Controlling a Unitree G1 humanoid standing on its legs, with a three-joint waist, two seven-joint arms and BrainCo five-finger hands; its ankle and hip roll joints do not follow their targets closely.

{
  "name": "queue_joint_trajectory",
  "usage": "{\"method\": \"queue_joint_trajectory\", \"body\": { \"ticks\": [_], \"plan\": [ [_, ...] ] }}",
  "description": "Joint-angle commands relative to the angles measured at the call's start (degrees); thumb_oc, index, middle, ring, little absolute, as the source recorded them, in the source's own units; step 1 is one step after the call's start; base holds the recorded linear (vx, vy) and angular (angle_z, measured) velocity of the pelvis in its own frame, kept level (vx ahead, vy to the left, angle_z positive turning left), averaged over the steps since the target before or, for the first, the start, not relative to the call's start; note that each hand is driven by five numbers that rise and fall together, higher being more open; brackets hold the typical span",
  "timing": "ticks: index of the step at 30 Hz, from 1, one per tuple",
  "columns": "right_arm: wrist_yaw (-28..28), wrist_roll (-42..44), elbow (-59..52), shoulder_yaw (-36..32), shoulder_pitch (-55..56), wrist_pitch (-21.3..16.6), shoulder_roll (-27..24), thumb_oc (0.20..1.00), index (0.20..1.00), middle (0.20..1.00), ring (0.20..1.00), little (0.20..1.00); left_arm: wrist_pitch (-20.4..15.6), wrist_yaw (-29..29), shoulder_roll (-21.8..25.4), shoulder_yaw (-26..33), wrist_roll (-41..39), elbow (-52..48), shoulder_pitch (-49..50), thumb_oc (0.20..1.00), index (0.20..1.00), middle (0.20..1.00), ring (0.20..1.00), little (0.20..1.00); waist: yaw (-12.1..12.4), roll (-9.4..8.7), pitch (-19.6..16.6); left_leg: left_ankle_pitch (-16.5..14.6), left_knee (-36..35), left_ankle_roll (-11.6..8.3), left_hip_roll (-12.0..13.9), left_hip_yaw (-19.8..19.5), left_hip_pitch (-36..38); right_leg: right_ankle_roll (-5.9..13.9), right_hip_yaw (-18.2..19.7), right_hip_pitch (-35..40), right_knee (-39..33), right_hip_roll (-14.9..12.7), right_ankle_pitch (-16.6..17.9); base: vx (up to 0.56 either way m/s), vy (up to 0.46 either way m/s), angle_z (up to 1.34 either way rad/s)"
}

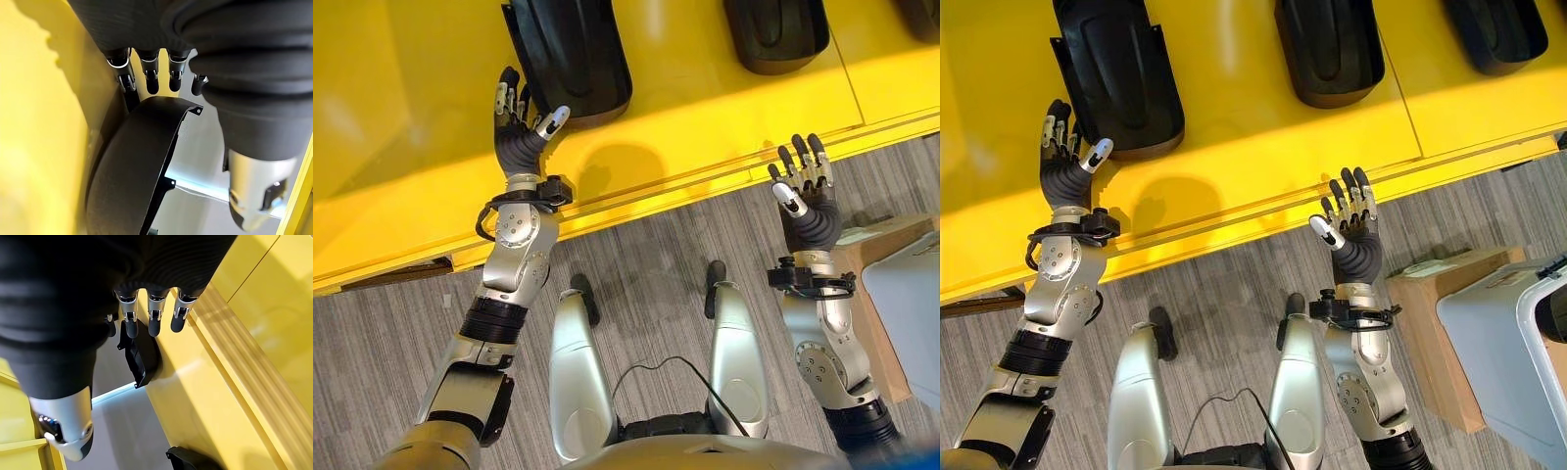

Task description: Move parts from the plastic box to the shelf.

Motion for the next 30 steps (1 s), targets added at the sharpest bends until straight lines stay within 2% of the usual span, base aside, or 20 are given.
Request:
{"method": "queue_joint_trajectory", "body": {
  "ticks": [1,11,20,30],
  "plan": [
    [0.99,0.58,-2.26,-3.24,0.41,-1.91,0.52,1.000,1.000,1.000,1.000,1.000,0.02,-0.90,0.21,-3.71,2.71,-0.16,-0.96,1.000,1.000,1.000,1.000,1.000,-0.39,0.09,-2.10,3.48,-5.44,-1.34,0.24,-0.24,2.87,-2.96,0.47,-0.80,6.93,-1.95,-3.24,0.00,0.000,0.00],
    [1.34,0.46,-2.80,-3.40,0.92,-1.89,0.51,1.000,1.000,1.000,1.000,1.000,-0.54,-0.64,-0.51,-1.25,1.35,-0.86,2.52,1.000,1.000,1.000,1.000,1.000,-0.09,0.24,-2.19,3.72,-5.89,-1.36,0.27,-0.15,3.23,-3.03,0.46,-0.31,6.63,-1.92,-3.18,0.00,0.000,0.00],
    [1.46,-0.21,-4.28,-4.77,1.55,-2.26,0.83,1.000,1.000,1.000,1.000,1.000,-2.25,-0.82,-1.27,7.04,-1.56,-6.88,14.44,1.000,1.000,1.000,1.000,1.000,1.19,0.56,-2.28,3.55,-5.62,-1.18,0.11,-0.19,2.99,-3.15,0.32,-0.30,6.73,-2.07,-3.21,0.01,0.001,-0.02],
    [1.55,-1.38,-5.51,-6.05,1.29,-3.09,0.60,1.000,1.000,1.000,1.000,1.000,-3.29,-2.25,-1.91,10.88,-2.81,-10.18,22.44,1.000,1.000,1.000,1.000,1.000,2.23,0.84,-2.33,3.53,-5.78,-0.91,-0.20,-0.17,2.81,-3.14,0.11,-0.06,6.38,-2.28,-2.95,0.00,0.001,-0.01]
  ]
}}
